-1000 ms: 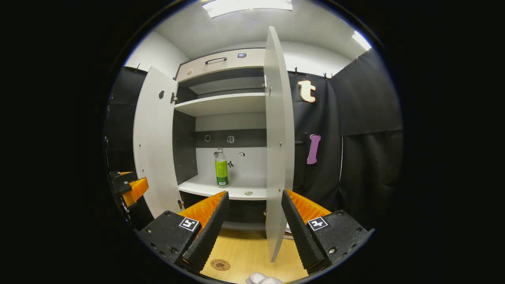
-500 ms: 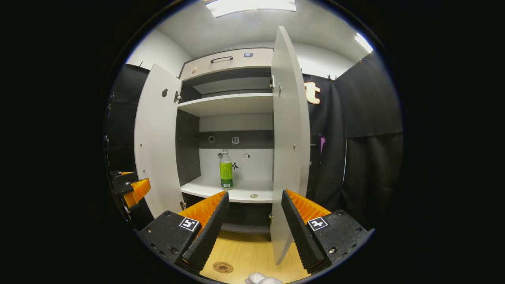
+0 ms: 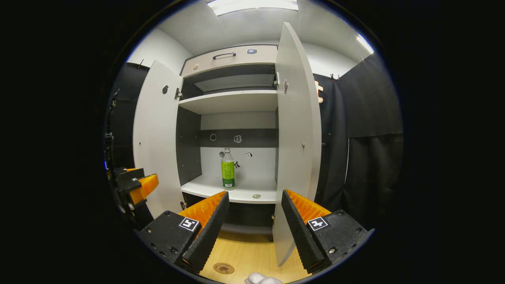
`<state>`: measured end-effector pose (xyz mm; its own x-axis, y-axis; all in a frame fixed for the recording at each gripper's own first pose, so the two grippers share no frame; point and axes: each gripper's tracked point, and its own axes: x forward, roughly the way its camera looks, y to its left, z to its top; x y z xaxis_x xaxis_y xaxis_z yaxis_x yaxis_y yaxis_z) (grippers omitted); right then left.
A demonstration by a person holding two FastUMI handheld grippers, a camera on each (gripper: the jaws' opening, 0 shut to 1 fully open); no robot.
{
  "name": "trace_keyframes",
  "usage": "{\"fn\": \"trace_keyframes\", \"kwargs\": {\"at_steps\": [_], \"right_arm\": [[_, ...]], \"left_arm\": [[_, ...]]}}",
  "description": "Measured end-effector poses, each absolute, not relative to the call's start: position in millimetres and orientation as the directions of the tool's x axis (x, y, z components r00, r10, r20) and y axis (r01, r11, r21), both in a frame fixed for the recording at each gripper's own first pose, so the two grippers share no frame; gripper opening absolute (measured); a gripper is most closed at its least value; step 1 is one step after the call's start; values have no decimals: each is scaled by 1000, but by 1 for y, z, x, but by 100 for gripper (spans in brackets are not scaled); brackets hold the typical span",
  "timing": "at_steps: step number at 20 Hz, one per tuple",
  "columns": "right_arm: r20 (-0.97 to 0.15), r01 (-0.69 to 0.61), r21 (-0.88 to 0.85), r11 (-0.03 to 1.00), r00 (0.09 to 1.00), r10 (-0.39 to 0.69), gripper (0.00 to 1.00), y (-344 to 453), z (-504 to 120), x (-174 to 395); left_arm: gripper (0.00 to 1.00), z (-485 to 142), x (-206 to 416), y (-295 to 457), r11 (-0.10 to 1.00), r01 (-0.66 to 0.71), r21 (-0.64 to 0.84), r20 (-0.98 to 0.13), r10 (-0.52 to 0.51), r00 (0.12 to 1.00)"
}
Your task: Grasp the bottle in the cabinet with the left hand and place it on the coaster, then close the right door with the right hand and the left door with the left hand.
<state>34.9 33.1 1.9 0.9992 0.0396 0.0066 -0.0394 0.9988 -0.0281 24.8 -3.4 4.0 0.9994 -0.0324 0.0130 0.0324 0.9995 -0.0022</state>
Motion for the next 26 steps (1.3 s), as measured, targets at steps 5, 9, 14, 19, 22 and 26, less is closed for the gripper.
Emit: {"fn": "trace_keyframes", "kwargs": {"at_steps": [5,9,14,19,22,26], "right_arm": [[2,-48,-26,998,999,49,82,42,7,46],[-1,-38,-53,998,999,38,82,46,15,52],[2,-21,-93,995,1000,21,82,47,22,47],[-9,-20,-129,991,1000,19,82,57,20,46],[-29,-21,-143,990,999,17,82,60,13,44],[-47,-10,-165,986,999,3,82,57,6,41]], "left_arm": [[96,11,50,-19,996,77,-34,40,-76,996],[97,15,74,-31,993,100,-54,54,-98,994],[96,18,103,-41,995,97,-40,73,-94,993],[97,2,130,-51,996,79,-36,43,-77,996],[96,-18,143,-46,998,67,-21,-16,-67,998],[96,-26,148,-43,998,57,-8,-45,-57,997]]}}
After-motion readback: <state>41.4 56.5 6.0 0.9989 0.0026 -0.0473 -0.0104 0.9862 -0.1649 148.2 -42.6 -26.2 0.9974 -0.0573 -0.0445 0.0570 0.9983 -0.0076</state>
